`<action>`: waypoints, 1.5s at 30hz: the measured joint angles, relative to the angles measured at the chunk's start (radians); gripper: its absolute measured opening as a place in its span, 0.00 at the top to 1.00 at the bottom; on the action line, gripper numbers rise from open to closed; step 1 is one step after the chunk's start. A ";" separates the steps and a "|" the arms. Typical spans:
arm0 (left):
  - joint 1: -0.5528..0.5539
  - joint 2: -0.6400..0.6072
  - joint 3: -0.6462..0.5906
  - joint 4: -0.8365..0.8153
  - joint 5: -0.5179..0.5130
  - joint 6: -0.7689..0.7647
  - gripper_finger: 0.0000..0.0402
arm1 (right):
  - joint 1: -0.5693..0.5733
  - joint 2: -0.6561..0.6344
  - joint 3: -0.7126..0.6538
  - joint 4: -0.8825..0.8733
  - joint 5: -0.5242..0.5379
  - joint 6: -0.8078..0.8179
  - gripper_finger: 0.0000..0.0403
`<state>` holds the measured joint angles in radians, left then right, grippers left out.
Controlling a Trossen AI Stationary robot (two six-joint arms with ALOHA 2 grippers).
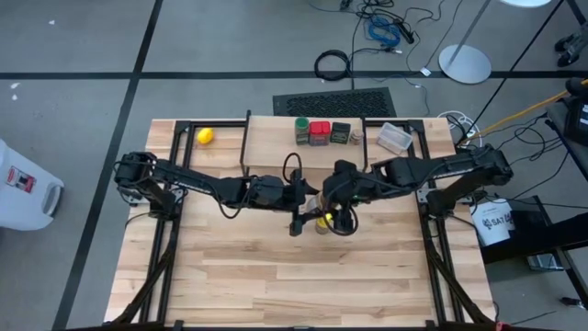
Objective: Shelf spices
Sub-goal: Put the brown seasoning bottle on the shelf
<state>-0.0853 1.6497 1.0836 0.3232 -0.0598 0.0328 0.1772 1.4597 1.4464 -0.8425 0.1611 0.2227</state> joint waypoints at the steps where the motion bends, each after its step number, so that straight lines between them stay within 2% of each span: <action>1: 0.000 0.000 0.000 -0.001 -0.011 0.003 0.30 | 0.000 0.000 0.000 0.000 0.001 -0.004 0.32; 11: 0.001 -0.035 0.000 -0.024 -0.049 0.029 0.30 | 0.000 -0.010 0.025 -0.007 0.025 -0.052 0.26; 16: 0.011 -0.108 0.000 -0.053 -0.059 0.035 0.30 | 0.002 -0.043 0.129 -0.061 0.079 -0.116 0.24; 21: 0.031 -0.218 -0.001 -0.156 -0.089 0.095 0.30 | 0.009 -0.084 0.195 -0.127 0.151 -0.166 0.24; 27: 0.110 -0.348 -0.001 -0.257 -0.119 0.177 0.30 | 0.055 -0.147 0.118 -0.128 0.198 -0.106 0.24; 33: 0.291 -0.451 -0.001 -0.331 -0.108 0.217 0.29 | 0.121 -0.172 -0.050 -0.020 0.207 -0.002 0.24; 35: 0.378 -0.465 -0.001 -0.328 -0.042 0.198 0.29 | 0.139 -0.169 -0.107 0.035 0.206 0.007 0.24; 41: 0.605 -0.414 -0.037 -0.257 0.284 0.075 0.29 | 0.146 -0.170 -0.144 0.073 0.201 -0.014 0.24; 45: 0.663 -0.350 -0.115 -0.143 0.375 0.036 0.29 | 0.146 -0.176 -0.144 0.086 0.203 -0.022 0.24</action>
<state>0.5776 1.2995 0.9689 0.1805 0.3150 0.0689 0.3229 1.2835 1.3022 -0.7561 0.3644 0.2004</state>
